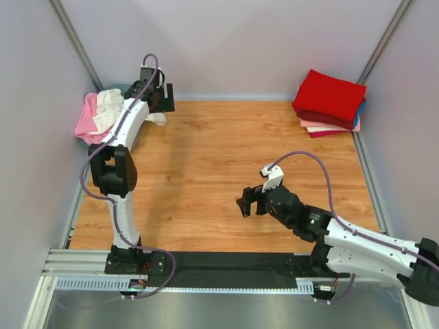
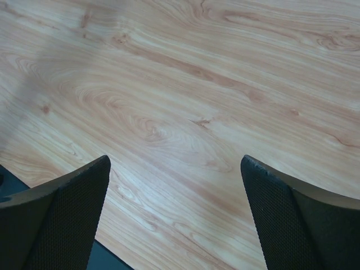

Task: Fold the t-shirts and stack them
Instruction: Grab the tshirt from the pile

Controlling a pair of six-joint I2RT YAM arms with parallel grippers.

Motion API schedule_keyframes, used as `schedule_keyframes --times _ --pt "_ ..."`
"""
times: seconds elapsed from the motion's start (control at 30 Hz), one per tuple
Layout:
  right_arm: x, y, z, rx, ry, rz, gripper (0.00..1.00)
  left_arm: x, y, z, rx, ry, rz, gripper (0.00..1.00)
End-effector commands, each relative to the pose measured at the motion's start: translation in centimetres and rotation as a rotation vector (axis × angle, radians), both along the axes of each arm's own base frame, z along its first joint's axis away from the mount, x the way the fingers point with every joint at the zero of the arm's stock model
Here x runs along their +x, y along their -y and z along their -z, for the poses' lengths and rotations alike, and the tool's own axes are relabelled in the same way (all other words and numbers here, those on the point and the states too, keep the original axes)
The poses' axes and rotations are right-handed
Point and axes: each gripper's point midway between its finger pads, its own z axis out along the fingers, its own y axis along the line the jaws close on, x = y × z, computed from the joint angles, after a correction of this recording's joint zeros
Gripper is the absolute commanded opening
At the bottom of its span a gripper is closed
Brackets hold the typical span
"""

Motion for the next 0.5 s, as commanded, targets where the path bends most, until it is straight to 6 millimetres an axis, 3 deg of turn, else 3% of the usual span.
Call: schedule_keyframes --times 0.0,0.23,0.47 --pt "0.4 0.7 -2.5 0.108 0.060 0.051 1.00 0.4 -1.0 -1.2 0.049 0.037 -0.007 0.90" --pt "-0.3 1.9 -2.6 0.129 0.077 0.051 1.00 1.5 -1.5 -0.8 0.108 0.023 0.009 0.91" --pt "-0.6 2.9 -1.6 0.097 0.033 0.089 1.00 2.3 -1.3 2.3 0.117 -0.029 0.053 0.95"
